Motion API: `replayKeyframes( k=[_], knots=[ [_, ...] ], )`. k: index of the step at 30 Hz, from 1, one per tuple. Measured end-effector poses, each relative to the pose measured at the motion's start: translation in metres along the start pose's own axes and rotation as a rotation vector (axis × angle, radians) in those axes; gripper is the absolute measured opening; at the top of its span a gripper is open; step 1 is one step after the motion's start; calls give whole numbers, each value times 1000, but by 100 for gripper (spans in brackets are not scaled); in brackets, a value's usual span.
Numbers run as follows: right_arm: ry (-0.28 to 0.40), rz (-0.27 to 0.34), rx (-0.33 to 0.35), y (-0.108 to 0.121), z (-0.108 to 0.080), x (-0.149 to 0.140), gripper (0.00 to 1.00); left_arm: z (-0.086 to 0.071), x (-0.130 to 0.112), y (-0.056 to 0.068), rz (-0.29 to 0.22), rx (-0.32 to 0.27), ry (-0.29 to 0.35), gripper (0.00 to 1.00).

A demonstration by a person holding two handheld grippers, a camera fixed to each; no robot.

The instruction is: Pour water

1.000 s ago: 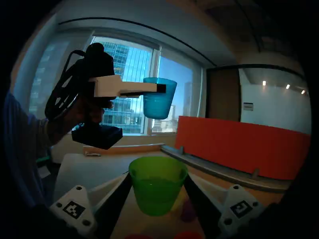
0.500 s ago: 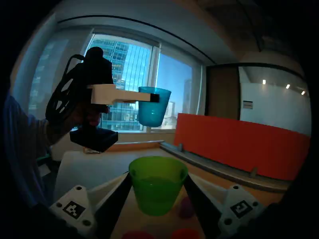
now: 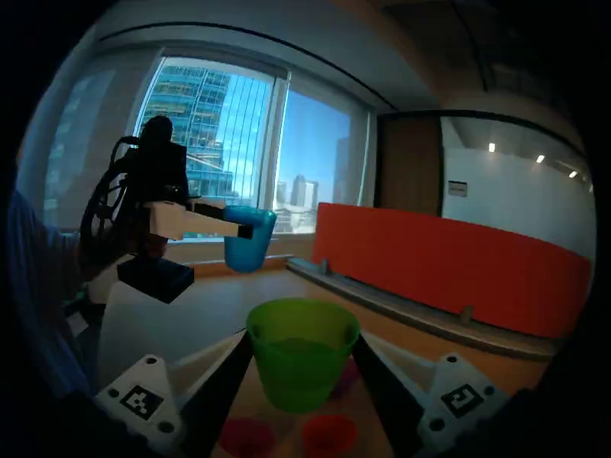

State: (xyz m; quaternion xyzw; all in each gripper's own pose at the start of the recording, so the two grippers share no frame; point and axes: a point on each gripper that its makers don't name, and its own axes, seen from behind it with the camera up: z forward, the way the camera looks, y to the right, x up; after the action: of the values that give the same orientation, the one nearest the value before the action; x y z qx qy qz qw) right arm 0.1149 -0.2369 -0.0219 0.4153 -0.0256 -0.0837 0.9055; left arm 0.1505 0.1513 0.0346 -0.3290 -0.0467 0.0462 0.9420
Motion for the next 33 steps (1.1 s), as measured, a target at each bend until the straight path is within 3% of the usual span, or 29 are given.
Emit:
replayKeyframes(
  k=[15,33],
  knots=[
    [-55,2,-68,31,-33,-20,90,-5,-55,1,-10,2,-75,86],
    [-148,14,-89,47,-51,-56,90,2,-112,10,4,-17,-185,86]
  ],
)
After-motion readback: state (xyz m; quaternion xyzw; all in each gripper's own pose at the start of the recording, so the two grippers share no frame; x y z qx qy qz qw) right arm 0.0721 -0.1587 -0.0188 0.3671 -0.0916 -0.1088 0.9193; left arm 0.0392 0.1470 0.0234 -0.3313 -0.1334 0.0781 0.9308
